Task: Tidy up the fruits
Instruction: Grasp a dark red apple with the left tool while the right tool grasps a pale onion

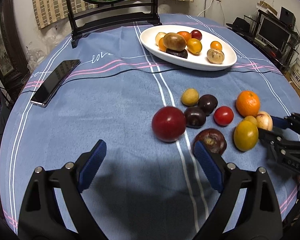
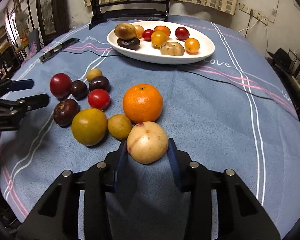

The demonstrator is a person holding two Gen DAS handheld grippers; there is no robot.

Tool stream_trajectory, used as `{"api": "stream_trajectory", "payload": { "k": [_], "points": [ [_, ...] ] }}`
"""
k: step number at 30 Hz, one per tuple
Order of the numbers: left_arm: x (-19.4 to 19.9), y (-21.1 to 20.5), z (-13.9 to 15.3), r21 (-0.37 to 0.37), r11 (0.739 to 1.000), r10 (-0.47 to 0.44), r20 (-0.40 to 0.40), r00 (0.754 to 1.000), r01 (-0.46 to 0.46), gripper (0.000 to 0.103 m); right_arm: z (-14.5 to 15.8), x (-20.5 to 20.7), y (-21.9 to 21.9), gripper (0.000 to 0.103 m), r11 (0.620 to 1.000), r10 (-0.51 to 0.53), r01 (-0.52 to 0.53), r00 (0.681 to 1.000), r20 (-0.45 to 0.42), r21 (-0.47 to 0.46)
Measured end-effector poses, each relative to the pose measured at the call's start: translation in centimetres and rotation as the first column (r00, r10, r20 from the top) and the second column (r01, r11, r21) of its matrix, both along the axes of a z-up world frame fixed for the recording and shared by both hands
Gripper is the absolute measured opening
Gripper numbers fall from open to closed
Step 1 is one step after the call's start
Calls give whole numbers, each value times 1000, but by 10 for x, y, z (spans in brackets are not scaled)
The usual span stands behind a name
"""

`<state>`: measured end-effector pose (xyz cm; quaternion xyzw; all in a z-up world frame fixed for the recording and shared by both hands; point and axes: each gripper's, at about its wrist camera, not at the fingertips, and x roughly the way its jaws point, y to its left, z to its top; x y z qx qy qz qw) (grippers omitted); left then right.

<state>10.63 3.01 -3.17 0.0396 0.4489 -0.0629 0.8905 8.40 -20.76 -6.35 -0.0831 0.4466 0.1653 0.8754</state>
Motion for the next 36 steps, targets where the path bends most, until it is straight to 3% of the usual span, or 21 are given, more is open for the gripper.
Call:
{"api": "stream_trajectory", "payload": {
  "k": [5, 7, 10, 14, 16, 25, 36],
  "points": [
    [11, -7, -8, 17, 1000, -16, -21, 1000, 16, 89, 1, -3, -2, 41, 1000, 6, -6, 1000, 1, 14],
    [16, -6, -9, 5, 1000, -15, -28, 999, 15, 83, 1, -3, -1, 41, 1000, 10, -10, 1000, 2, 16],
    [25, -7, -15, -11, 1000, -25, -66, 998, 24, 66, 1, -3, 0, 41, 1000, 16, -16, 1000, 0, 22],
    [33, -11, -21, -18, 999, -50, -63, 997, 49, 57, 1, -2, -3, 41, 1000, 7, -7, 1000, -1, 30],
    [33, -14, -19, -35, 997, -71, -59, 996, 69, 40, 1, -2, -3, 41, 999, 4, -4, 1000, -4, 33],
    [22, -11, -8, -14, 998, -65, -32, 997, 65, 40, 10, -8, -10, 41, 999, 1, -2, 1000, 24, 50],
    [12, -22, 50, -31, 994, -102, 82, 991, 105, 41, 56, -8, -31, 41, 997, -27, 16, 988, 152, 69]
  ]
}}
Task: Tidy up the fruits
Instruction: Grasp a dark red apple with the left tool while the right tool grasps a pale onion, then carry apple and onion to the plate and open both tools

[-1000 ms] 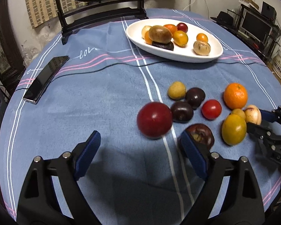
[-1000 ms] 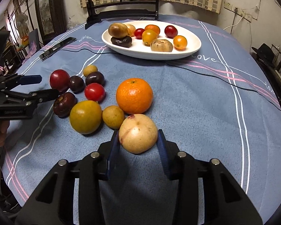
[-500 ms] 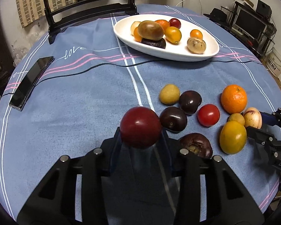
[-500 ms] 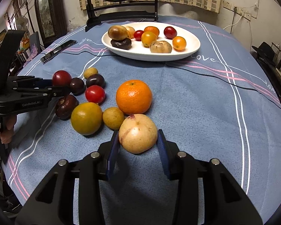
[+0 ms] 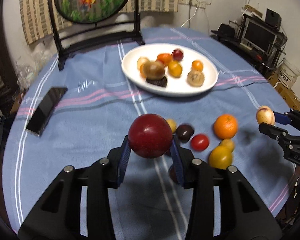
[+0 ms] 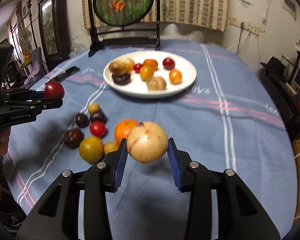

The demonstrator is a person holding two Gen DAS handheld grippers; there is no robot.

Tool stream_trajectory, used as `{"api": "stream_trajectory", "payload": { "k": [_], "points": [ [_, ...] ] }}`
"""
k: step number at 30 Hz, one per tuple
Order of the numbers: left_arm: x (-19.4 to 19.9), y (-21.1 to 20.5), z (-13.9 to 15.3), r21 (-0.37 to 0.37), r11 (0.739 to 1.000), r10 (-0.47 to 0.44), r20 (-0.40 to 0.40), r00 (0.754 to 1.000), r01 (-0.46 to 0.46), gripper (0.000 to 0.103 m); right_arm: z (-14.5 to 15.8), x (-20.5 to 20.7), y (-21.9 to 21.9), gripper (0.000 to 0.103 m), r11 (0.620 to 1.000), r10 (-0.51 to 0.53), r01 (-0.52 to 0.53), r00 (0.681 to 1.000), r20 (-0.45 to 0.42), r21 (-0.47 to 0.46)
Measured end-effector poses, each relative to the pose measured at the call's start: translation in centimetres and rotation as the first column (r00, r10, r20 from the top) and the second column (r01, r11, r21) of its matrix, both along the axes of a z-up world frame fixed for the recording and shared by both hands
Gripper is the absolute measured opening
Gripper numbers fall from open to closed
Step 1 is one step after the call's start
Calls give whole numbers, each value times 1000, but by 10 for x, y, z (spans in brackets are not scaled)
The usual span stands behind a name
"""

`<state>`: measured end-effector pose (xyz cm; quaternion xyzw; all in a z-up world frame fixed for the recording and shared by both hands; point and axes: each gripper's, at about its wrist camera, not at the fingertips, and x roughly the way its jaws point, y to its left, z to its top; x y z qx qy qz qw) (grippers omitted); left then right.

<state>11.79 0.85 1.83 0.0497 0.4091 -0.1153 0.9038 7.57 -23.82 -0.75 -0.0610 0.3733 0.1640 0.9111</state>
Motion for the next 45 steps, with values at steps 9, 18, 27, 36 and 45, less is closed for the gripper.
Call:
{"api": "stream_trajectory", "payload": {
  "k": [9, 18, 27, 36, 45],
  "points": [
    [45, -40, 26, -1, 999, -43, 52, 998, 43, 41, 33, 43, -4, 41, 1000, -18, 16, 994, 106, 24],
    [114, -89, 2, -31, 996, -85, -31, 996, 84, 41, 22, 120, 5, 41, 999, 1, -3, 999, 53, 52],
    [159, -96, -33, -45, 997, -74, -124, 989, 69, 42, 1, 173, 7, 41, 998, -24, 23, 1000, 12, 63],
    [155, -91, -30, -12, 998, -69, -89, 994, 68, 70, -19, 200, 27, 41, 997, -18, 22, 998, -61, 69],
    [130, -76, -13, 11, 999, -37, -29, 999, 37, 81, -13, 192, 12, 41, 990, -54, 63, 996, -72, 123]
  ]
}}
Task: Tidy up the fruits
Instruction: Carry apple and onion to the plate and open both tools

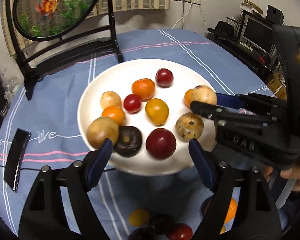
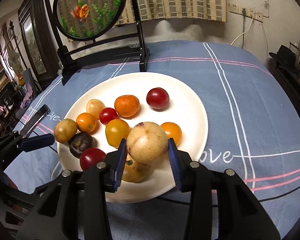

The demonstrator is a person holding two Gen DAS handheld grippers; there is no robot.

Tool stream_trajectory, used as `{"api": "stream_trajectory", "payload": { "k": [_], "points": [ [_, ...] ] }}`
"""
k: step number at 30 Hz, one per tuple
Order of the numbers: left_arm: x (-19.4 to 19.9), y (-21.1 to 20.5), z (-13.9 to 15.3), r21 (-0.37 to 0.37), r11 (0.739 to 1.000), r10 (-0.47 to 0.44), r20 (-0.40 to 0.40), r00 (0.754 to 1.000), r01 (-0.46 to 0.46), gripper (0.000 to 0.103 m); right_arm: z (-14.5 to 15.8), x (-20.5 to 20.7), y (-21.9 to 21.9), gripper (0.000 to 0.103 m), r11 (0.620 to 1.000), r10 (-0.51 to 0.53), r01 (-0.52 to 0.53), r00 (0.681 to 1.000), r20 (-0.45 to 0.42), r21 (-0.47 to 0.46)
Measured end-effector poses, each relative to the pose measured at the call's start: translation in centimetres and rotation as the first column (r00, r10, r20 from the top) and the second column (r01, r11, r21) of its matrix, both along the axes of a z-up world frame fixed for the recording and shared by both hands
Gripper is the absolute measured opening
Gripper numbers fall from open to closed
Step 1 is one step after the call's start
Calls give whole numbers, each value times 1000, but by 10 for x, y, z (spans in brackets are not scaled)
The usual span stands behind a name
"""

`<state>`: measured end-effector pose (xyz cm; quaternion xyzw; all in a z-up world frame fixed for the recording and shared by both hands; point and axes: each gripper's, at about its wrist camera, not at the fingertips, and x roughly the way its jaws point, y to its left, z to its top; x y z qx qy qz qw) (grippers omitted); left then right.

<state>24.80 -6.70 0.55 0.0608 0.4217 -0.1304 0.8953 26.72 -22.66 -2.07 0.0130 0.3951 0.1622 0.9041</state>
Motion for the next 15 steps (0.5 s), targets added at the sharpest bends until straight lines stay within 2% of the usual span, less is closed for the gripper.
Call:
{"api": "stream_trajectory", "payload": {
  "k": [4, 5, 6, 10, 15],
  "points": [
    [-14, 8, 3, 3, 1000, 14, 2, 1000, -14, 82, 0, 3, 3, 45, 1000, -4, 4, 1000, 27, 1],
    [-18, 12, 4, 3, 1000, 22, 4, 1000, -22, 82, -1, 5, 4, 59, 1000, -4, 4, 1000, 24, 3],
    [-21, 14, 4, 4, 1000, 29, 5, 1000, -29, 83, -2, 5, 6, 65, 1000, -15, 15, 999, 36, 6],
    [-37, 27, 4, 20, 998, 52, 1, 999, -52, 83, 4, 0, 9, 65, 1000, -23, 23, 998, 56, 1],
    [-54, 44, 8, 13, 997, 78, 9, 997, -78, 83, 20, -31, -8, 65, 999, -50, 49, 995, 81, 17]
  ]
}}
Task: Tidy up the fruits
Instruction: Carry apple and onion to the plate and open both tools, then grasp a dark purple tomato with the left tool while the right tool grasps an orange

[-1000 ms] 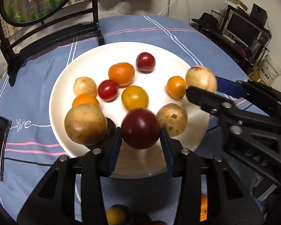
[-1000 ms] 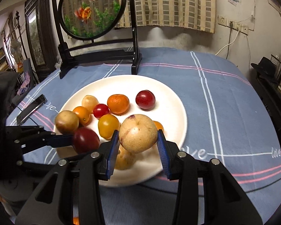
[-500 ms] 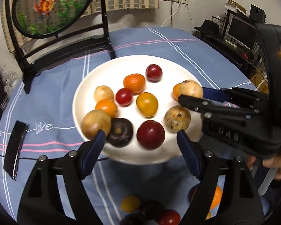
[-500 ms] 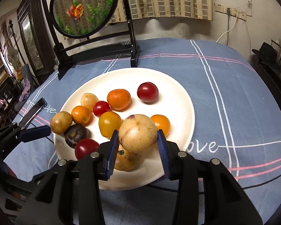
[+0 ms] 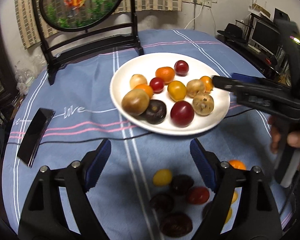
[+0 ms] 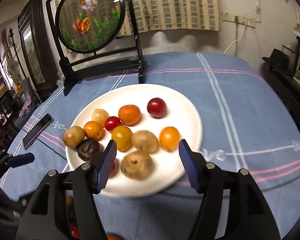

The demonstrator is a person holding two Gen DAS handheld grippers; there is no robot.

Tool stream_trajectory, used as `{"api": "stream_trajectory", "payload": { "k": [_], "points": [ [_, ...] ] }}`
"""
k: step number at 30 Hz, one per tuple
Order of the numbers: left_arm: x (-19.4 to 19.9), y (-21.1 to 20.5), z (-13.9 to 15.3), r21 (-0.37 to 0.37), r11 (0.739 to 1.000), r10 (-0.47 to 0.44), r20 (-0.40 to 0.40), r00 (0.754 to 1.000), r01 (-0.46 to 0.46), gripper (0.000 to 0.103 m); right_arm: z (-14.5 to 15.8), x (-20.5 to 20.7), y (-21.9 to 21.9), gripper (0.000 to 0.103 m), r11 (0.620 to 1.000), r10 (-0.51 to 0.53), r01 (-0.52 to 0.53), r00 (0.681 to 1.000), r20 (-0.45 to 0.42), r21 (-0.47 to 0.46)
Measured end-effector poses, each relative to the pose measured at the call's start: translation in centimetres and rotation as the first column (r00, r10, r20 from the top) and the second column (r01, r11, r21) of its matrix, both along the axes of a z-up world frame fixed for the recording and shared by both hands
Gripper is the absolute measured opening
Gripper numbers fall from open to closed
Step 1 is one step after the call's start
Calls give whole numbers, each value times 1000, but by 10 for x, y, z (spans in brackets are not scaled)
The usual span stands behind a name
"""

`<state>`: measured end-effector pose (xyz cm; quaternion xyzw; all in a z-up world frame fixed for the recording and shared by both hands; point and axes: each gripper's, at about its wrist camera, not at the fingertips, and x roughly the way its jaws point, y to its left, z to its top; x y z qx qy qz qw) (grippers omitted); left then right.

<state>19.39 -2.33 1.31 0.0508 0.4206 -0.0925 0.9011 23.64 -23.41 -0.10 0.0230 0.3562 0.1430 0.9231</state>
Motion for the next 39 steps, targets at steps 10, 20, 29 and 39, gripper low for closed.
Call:
{"api": "stream_trajectory", "payload": {
  "k": [10, 20, 29, 39],
  "points": [
    [-58, 18, -6, -45, 999, 8, -21, 1000, -9, 86, -4, -97, -24, 68, 999, 34, -34, 999, -6, -26],
    [-103, 23, -22, -99, 995, 15, -57, 998, -21, 87, -26, -167, -28, 68, 999, 37, -38, 999, -33, -14],
    [-117, 15, -39, -124, 992, -9, -97, 995, -4, 87, -35, -186, -22, 68, 999, 49, -50, 997, -61, -20],
    [-107, 2, -58, -87, 996, -28, -132, 991, 16, 81, -40, -184, -21, 68, 998, 57, -56, 995, -78, 12]
  ]
}}
